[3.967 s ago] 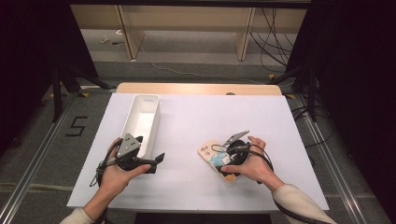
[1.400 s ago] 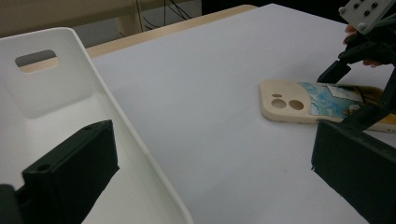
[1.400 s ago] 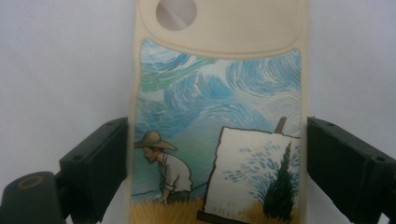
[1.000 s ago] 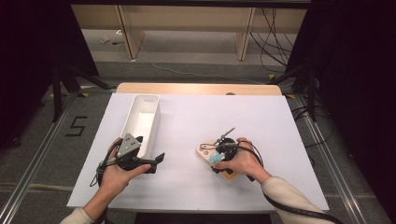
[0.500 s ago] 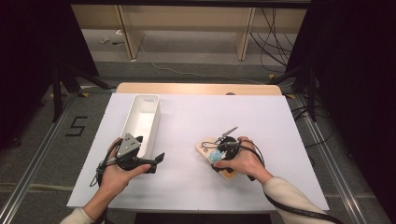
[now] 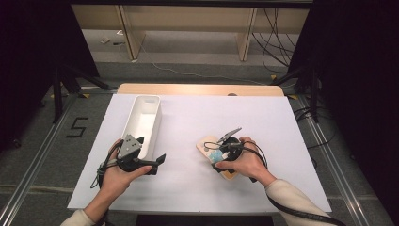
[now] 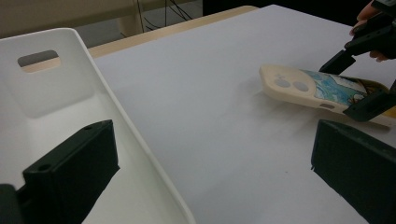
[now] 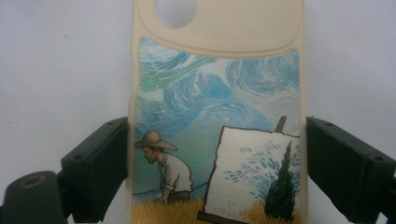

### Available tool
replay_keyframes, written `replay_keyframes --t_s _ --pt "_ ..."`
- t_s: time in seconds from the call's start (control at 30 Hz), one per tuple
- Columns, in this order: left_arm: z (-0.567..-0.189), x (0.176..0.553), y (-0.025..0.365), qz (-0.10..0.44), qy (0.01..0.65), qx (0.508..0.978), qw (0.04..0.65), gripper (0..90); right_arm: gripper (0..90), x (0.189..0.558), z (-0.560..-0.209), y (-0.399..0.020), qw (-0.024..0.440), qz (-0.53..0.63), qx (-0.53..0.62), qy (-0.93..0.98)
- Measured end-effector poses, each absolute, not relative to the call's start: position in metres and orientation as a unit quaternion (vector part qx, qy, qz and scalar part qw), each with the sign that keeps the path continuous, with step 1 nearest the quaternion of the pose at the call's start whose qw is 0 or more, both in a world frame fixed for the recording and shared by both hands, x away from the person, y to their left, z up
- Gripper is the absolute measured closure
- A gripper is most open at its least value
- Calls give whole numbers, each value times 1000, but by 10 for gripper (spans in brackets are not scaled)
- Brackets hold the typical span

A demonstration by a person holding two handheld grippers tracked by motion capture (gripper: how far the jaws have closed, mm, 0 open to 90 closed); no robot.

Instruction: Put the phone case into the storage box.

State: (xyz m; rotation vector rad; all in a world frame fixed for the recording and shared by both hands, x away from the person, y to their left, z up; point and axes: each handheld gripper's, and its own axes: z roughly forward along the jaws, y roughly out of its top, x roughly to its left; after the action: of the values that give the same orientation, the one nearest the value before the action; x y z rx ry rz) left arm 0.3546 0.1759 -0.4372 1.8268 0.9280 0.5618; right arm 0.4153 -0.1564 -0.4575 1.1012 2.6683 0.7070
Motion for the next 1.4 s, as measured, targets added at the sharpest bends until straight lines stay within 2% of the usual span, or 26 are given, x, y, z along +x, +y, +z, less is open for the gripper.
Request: replay_keyframes --t_s 1.1,1.4 --pt "-436 357 174 230 381 749 490 14 122 407 -447 -170 140 378 338 851" --pt "-411 373 153 210 376 741 516 52 122 403 -442 -168 153 410 311 843"
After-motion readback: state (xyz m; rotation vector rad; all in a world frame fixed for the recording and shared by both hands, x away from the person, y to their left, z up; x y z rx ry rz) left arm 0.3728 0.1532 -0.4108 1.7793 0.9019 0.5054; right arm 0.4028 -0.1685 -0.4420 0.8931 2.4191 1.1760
